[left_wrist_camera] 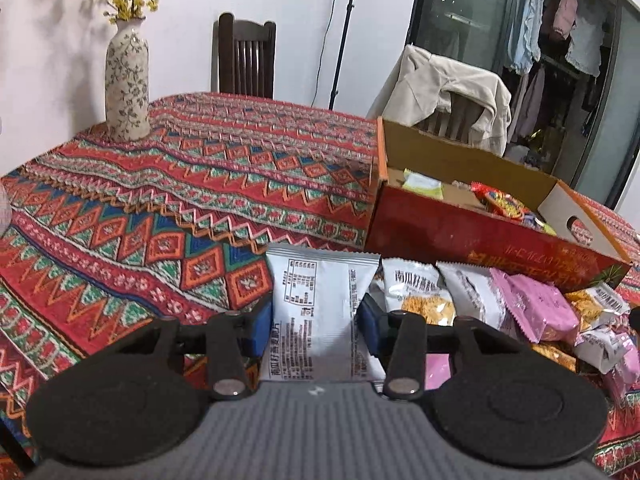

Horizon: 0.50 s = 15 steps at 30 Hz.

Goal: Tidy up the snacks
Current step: 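Grasp the white printed packet with the left gripper while the right gripper holds the cookie packet, then carry both packets over the cardboard box and open both grippers inside it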

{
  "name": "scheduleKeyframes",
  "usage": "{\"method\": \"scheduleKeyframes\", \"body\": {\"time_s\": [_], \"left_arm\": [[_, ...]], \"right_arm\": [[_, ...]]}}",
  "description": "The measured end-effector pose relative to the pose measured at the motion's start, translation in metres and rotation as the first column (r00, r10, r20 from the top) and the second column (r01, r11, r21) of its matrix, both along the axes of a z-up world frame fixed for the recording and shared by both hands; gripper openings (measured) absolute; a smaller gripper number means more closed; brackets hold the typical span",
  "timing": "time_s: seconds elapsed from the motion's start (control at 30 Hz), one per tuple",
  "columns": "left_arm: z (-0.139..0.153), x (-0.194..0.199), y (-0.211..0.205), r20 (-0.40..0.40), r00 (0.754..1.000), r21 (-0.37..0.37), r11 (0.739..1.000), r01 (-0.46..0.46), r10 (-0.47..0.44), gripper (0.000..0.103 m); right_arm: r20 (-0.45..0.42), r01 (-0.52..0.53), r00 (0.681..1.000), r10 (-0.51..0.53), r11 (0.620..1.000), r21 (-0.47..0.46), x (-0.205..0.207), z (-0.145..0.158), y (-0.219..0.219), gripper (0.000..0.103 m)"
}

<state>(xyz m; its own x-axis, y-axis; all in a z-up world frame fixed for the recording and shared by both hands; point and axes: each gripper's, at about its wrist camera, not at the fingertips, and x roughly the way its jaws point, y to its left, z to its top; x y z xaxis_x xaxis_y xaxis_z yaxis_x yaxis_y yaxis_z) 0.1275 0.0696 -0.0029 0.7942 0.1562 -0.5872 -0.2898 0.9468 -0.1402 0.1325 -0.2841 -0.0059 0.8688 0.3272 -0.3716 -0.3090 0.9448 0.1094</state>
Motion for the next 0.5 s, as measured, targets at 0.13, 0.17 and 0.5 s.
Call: {"method": "scheduleKeyframes", "body": {"time_s": [0.13,0.17,0.5], "left_arm": [[0.01,-0.004,0.001,0.035,0.999,0.003,1.0,0.006,-0.006,0.044],[0.013,-0.005,0.001,0.045,0.999,0.003,1.0,0.009,-0.009,0.044],[0.043,0.004,-0.008,0.129,0.989,0.028,0.998,0.063,-0.066,0.044]], "right_arm": [[0.01,0.001,1.0,-0.001,1.0,0.001,-0.001,0.001,0.0,0.051],[0.013,0.002,1.0,-0.002,1.0,0.0,-0.001,0.001,0.0,0.051],[0.066,0.016,0.998,-0.014,0.999,-0.035,-0.007,0.02,0.009,0.051]]}}
